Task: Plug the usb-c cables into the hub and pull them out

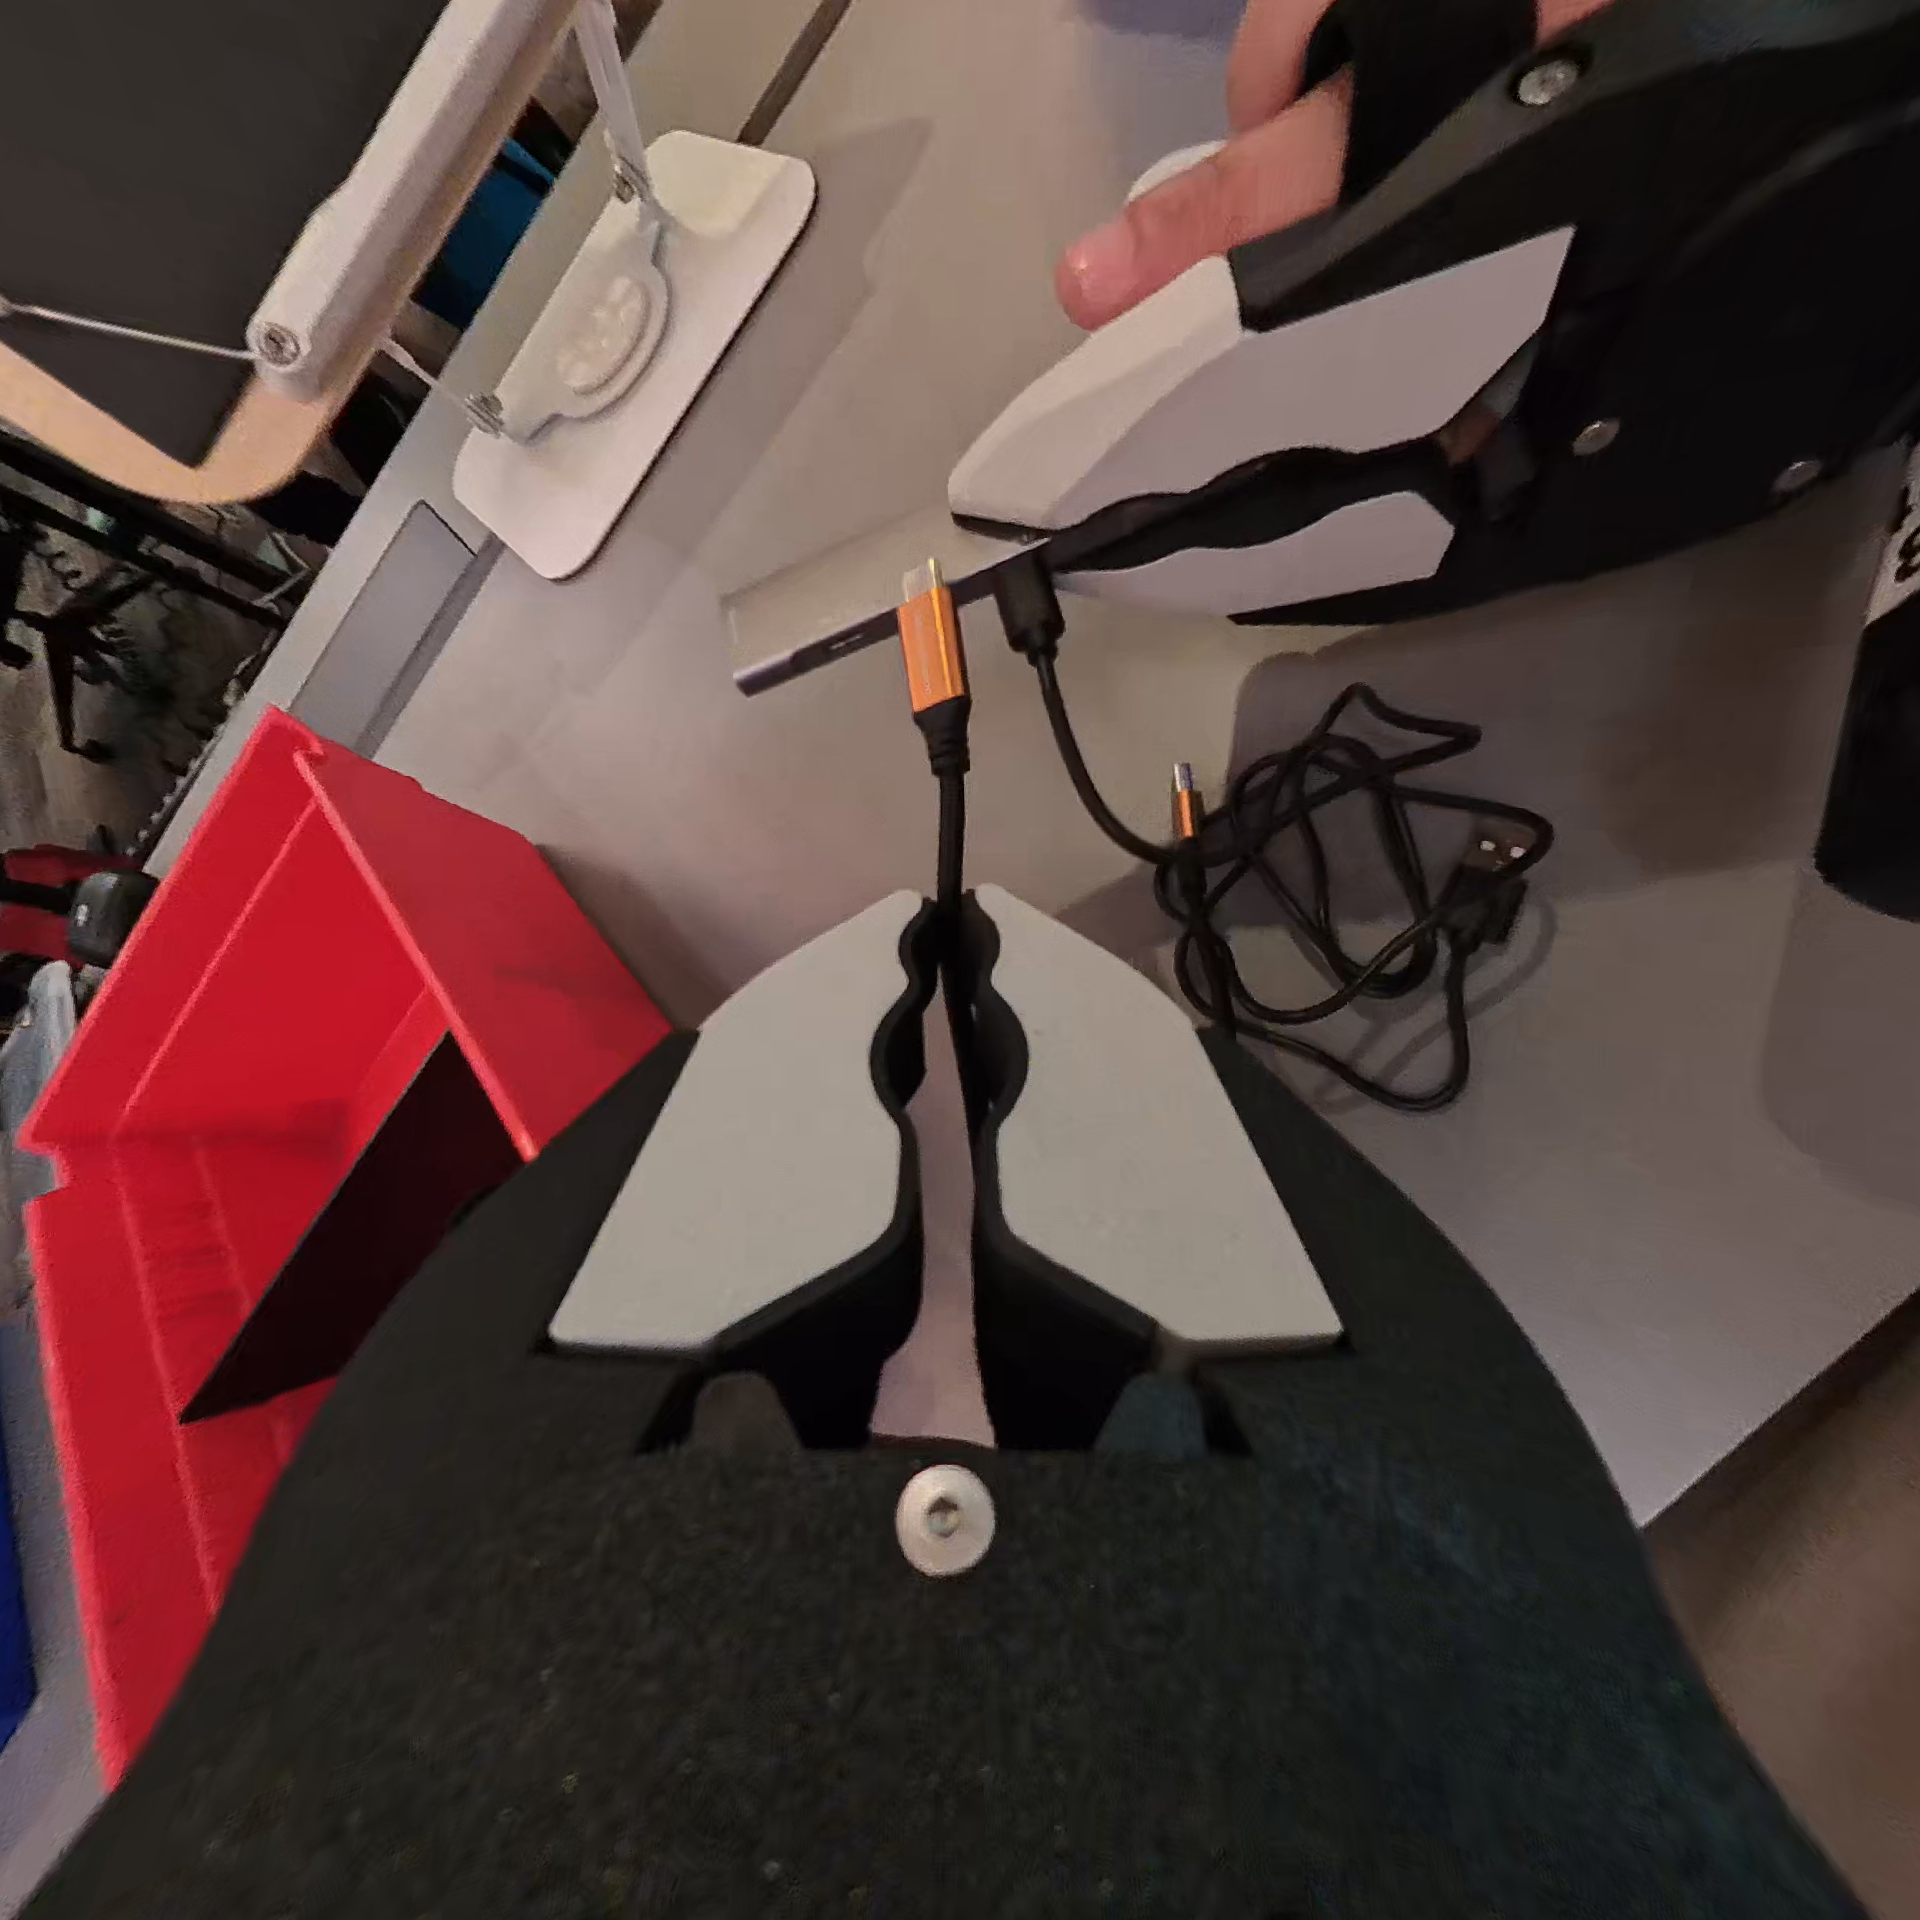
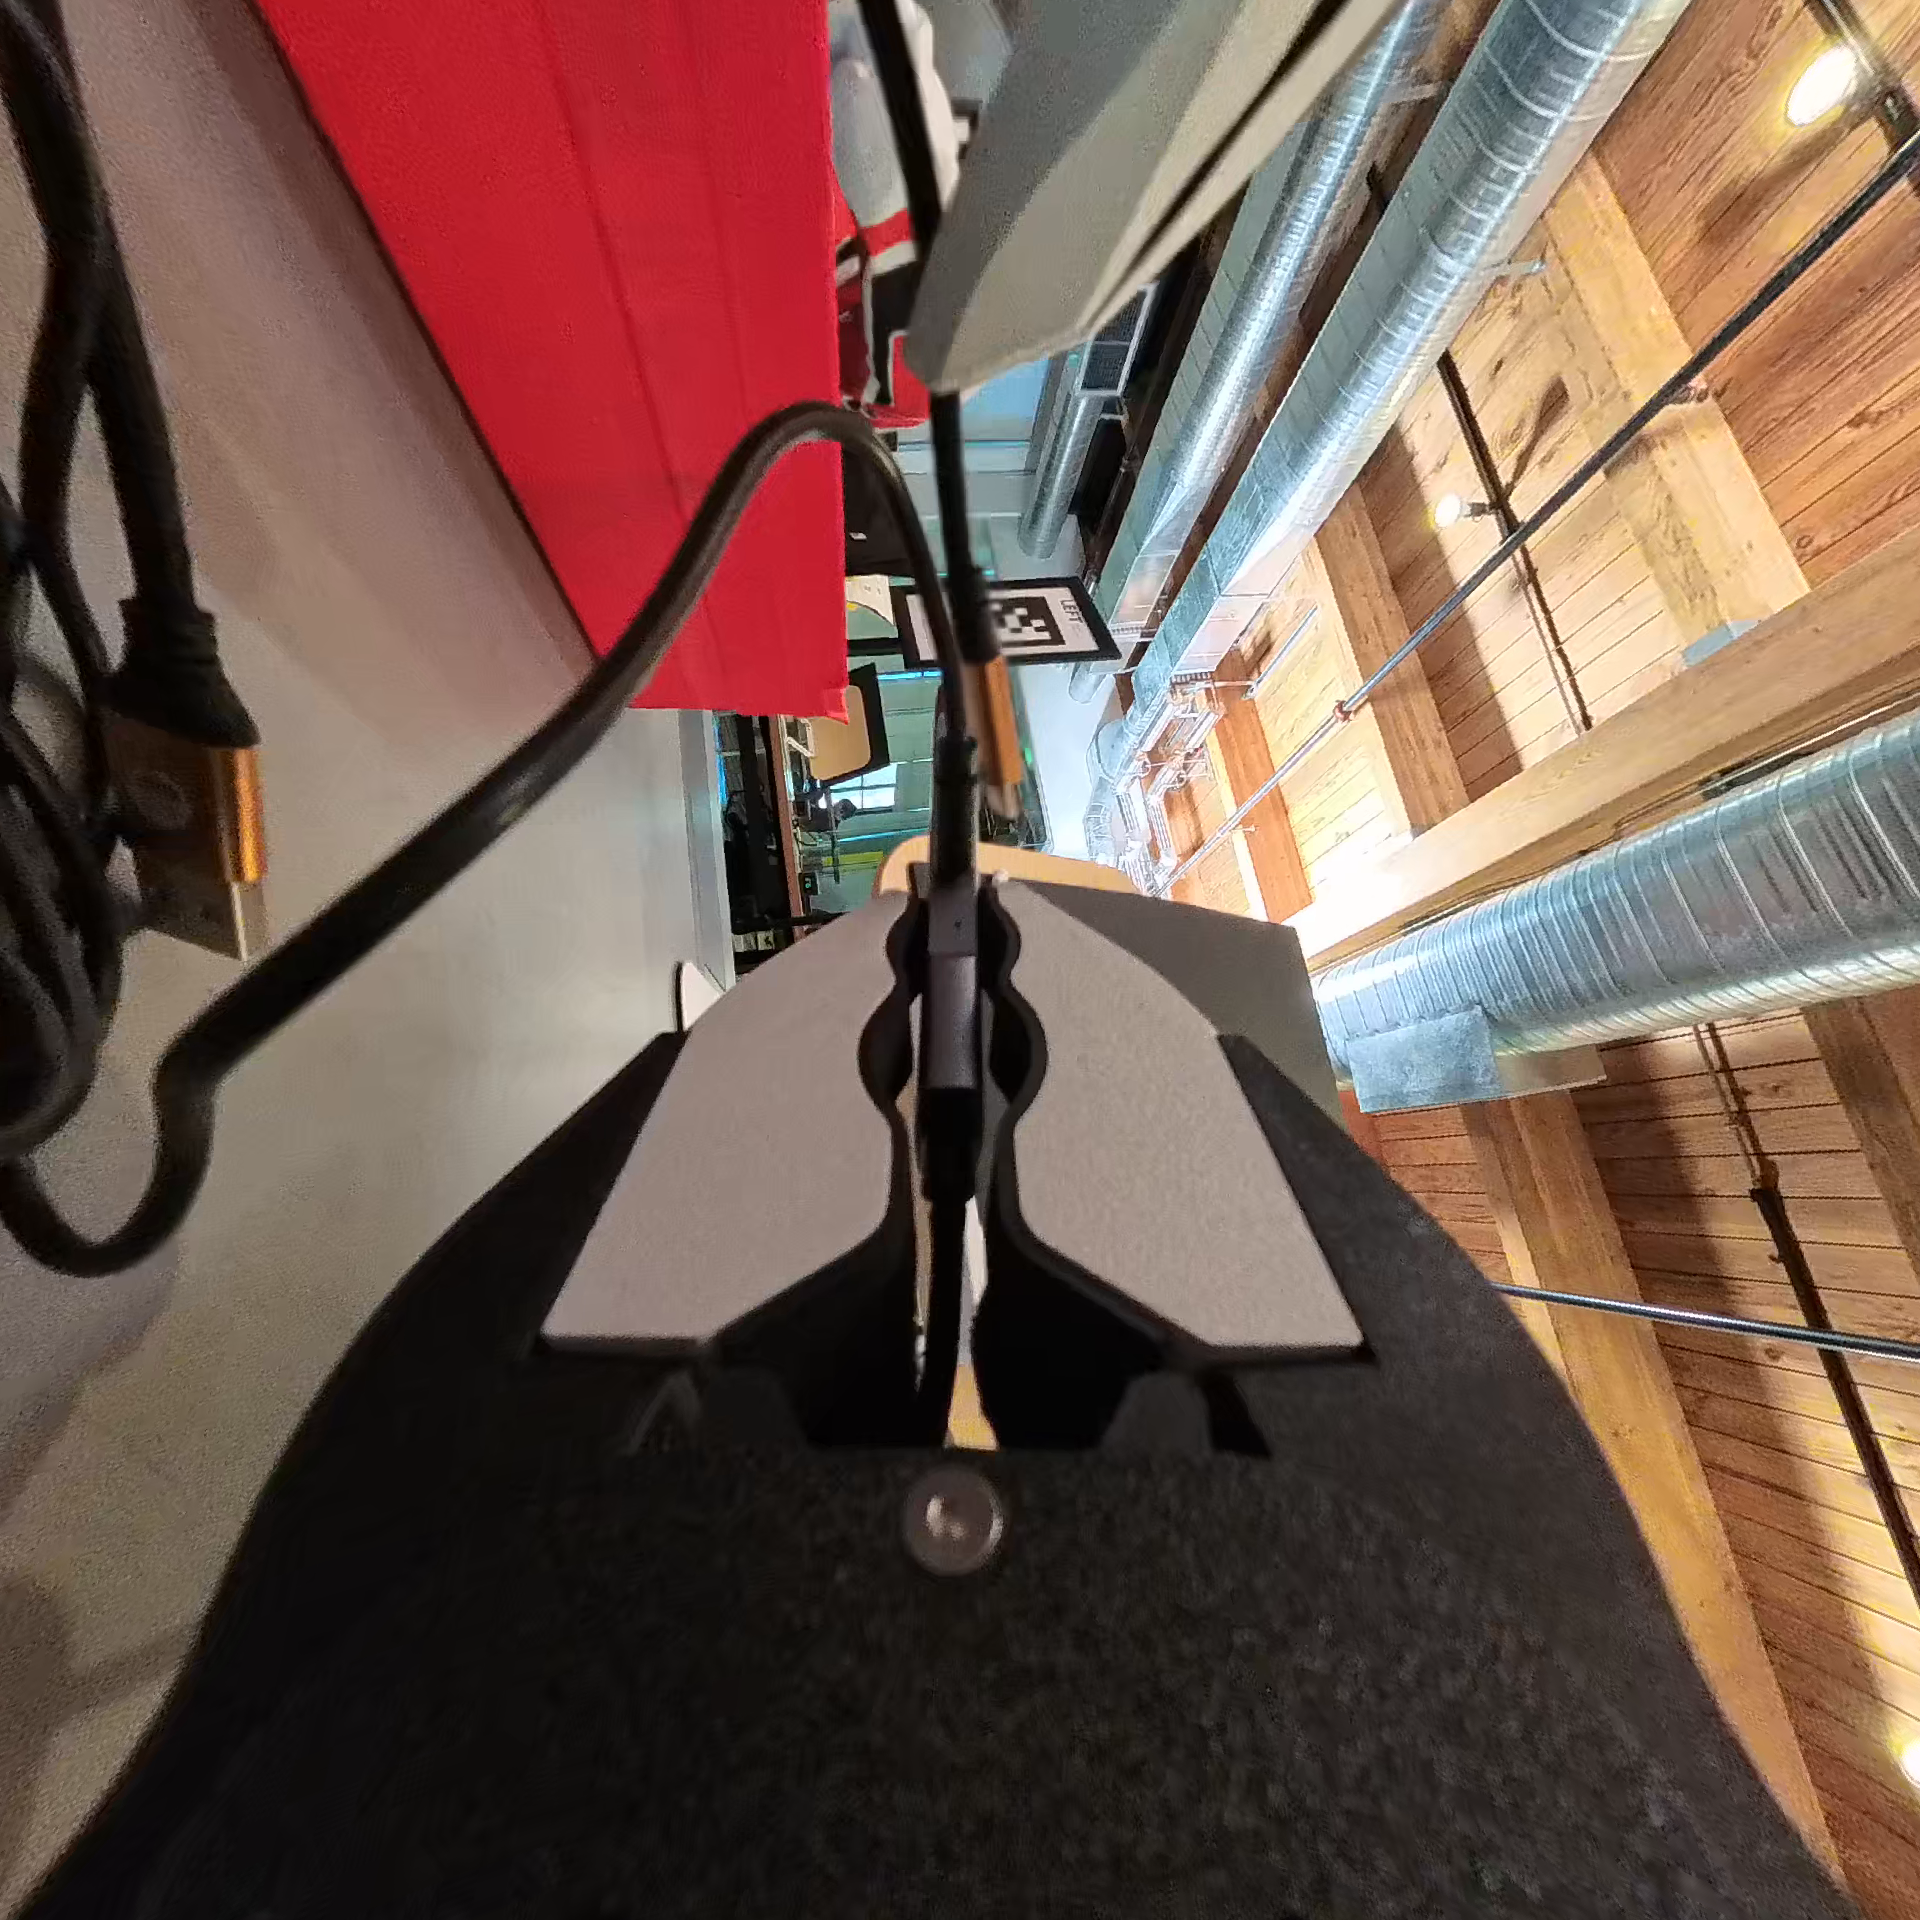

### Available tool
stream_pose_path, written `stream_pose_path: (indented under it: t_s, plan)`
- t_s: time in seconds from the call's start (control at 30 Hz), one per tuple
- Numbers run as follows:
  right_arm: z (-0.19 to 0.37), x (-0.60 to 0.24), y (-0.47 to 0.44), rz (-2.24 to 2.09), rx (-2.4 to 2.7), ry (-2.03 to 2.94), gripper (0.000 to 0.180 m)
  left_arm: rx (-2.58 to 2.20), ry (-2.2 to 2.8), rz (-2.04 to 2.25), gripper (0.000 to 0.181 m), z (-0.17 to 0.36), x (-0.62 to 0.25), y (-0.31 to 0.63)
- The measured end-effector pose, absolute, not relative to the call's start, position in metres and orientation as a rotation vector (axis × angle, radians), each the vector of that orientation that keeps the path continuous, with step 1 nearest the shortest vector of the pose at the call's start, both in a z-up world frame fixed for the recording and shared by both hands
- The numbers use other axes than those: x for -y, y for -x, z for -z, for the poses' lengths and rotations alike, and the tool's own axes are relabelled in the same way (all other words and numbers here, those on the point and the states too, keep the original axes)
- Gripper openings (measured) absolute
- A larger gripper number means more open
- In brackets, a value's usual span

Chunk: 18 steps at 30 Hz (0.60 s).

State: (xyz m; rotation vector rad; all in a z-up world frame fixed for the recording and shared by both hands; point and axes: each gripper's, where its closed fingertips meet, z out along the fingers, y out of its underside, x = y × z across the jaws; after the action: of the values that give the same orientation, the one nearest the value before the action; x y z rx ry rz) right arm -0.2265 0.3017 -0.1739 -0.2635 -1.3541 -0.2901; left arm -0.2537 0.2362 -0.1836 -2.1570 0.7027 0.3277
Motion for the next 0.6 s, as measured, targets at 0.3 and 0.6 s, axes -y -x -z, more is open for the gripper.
stream_pose_path:
  t_s: [0.3, 0.6]
  plan:
    - [0.177, -0.302, 0.228, 0.29, 1.368, 0.265, 0.009, -0.756, 2.177, -0.415, 0.003, 0.196, -0.233, 0.259]
    - [0.179, -0.303, 0.229, 0.284, 1.379, 0.277, 0.009, -0.768, 2.159, -0.457, 0.002, 0.195, -0.234, 0.26]
